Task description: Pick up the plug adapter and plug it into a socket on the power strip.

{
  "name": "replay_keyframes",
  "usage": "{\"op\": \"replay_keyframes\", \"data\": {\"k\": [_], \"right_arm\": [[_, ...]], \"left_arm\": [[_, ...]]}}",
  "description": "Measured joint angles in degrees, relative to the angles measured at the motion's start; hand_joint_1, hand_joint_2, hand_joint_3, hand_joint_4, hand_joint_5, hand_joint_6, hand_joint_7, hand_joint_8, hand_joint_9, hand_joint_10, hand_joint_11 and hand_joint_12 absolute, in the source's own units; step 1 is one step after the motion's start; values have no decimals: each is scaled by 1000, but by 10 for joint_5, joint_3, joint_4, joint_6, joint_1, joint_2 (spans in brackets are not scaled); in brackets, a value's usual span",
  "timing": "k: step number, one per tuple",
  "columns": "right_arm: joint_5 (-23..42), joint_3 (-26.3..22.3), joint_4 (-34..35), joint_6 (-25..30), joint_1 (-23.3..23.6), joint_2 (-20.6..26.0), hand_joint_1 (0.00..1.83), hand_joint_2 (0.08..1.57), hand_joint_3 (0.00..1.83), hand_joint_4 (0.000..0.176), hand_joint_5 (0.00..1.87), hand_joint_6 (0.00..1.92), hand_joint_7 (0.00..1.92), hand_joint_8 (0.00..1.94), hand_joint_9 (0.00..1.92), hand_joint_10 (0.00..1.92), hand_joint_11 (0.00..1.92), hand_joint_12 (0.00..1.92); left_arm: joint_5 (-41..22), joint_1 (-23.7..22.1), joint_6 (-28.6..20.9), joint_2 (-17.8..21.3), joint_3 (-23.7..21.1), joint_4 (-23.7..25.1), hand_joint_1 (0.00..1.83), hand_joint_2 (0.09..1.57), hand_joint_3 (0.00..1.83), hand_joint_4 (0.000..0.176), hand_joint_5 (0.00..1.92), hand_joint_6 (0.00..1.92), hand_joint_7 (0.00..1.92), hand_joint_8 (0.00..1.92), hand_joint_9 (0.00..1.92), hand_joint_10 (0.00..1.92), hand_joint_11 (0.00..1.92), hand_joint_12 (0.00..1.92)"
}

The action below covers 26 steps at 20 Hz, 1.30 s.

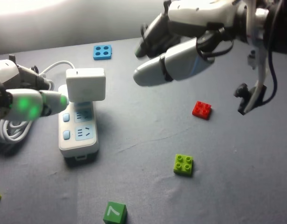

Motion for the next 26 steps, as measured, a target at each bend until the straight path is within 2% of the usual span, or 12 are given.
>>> {"op": "replay_keyframes", "data": {"k": [2,3,5,7,10,16,17,18,19,20,21,26], "right_arm": [[12,-23,2,-10,-3,14,452,1027,0,0,825,16,884,6,823,51,377,1210],[20,-36,2,-10,-3,23,452,1027,0,0,826,15,884,6,824,50,377,1210],[32,-55,3,-10,-3,31,452,1027,0,0,826,14,884,5,824,48,377,1210],[45,-70,4,-10,-3,43,452,1027,0,0,827,13,884,5,825,46,377,1209],[73,-78,6,-10,-3,48,452,1027,0,0,828,11,885,4,827,43,377,1209],[114,-86,13,17,-2,38,452,1027,0,0,829,9,885,3,829,39,377,1209],[114,-87,12,19,-2,37,449,1052,0,0,958,36,1019,32,945,164,500,1335],[113,-89,12,24,-1,37,380,1127,0,0,1038,79,1123,99,919,622,580,1532],[113,-89,12,31,-1,36,361,1142,0,0,1052,96,1137,131,845,885,590,1596],[114,-90,12,38,-1,34,429,1198,6,0,1217,1556,1328,1579,1373,1714,1420,1856],[118,-90,13,47,-1,33,439,1211,5,0,1270,1848,1393,1869,1528,1880,1656,1908],[122,-90,12,52,-1,31,443,1215,3,5,1285,1921,1412,1941,1573,1921,1725,1921]], "left_arm": [[31,-7,-13,7,2,26,197,1278,0,0,536,5,613,3,601,15,164,939],[57,-9,-52,8,10,84,197,1278,0,0,536,4,613,3,601,13,165,939],[88,-19,-75,16,16,133,197,1278,0,0,536,3,613,2,602,12,164,939],[115,-19,-140,24,24,191,197,1278,0,0,536,3,613,2,602,10,164,939],[135,-18,-251,30,49,329,197,1278,0,0,537,2,614,1,603,8,164,940],[171,-15,-546,41,80,655,197,1278,0,0,537,1,614,1,605,5,164,940],[172,-14,-578,43,82,693,315,1278,1,0,749,39,818,37,818,75,391,930],[172,-11,-619,47,85,748,396,1274,0,0,881,54,985,71,981,168,519,1062],[169,-6,-638,49,85,767,415,1273,0,0,922,29,1034,47,988,253,541,1103],[169,-5,-647,50,85,773,363,1313,0,0,1308,1543,1368,1546,1353,1587,1332,1757],[170,-1,-648,51,85,779,328,1328,0,0,1375,1845,1446,1846,1487,1854,1548,1888],[160,0,-651,58,74,780,318,1333,1,0,1392,1921,1467,1921,1525,1921,1606,1921]]}}
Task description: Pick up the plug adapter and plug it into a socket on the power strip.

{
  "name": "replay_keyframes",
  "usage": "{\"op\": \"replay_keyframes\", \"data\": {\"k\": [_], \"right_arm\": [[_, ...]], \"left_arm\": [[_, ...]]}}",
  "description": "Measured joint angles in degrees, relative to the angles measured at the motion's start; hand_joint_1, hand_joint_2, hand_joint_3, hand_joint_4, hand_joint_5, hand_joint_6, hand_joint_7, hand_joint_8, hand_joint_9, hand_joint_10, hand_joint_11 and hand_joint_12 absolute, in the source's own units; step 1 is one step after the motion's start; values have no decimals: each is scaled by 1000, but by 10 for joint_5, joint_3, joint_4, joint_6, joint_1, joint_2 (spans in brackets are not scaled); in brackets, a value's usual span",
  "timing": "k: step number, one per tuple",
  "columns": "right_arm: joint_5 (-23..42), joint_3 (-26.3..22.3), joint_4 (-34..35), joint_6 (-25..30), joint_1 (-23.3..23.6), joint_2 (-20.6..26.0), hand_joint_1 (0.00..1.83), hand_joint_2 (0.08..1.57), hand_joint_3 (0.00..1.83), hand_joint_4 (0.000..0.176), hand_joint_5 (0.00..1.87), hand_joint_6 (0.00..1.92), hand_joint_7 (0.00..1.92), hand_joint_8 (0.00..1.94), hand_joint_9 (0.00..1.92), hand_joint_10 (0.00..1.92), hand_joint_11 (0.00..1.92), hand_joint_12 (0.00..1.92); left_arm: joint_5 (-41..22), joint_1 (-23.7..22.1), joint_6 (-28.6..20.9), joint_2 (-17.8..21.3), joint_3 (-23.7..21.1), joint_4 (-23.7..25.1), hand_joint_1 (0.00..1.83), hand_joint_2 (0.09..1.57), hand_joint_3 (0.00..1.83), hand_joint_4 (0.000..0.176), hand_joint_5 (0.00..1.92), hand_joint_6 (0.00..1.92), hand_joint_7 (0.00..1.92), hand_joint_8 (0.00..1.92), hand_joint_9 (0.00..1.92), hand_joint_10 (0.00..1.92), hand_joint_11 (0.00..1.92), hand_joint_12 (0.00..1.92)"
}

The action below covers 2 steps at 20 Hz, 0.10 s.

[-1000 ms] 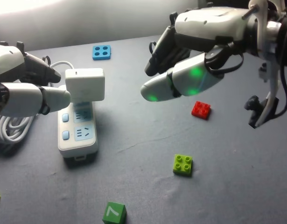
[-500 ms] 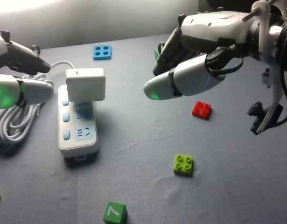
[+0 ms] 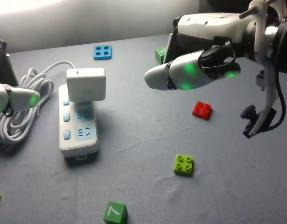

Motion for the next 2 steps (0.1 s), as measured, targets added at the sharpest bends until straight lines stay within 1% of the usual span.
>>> {"op": "replay_keyframes", "data": {"k": [2], "right_arm": [[-7,0,0,20,0,-1,443,1215,2,7,1285,1921,1412,1941,1572,1921,1725,1921]], "left_arm": [[-3,0,-4,0,-2,0,317,1333,1,0,1392,1921,1467,1921,1526,1921,1606,1921]]}}
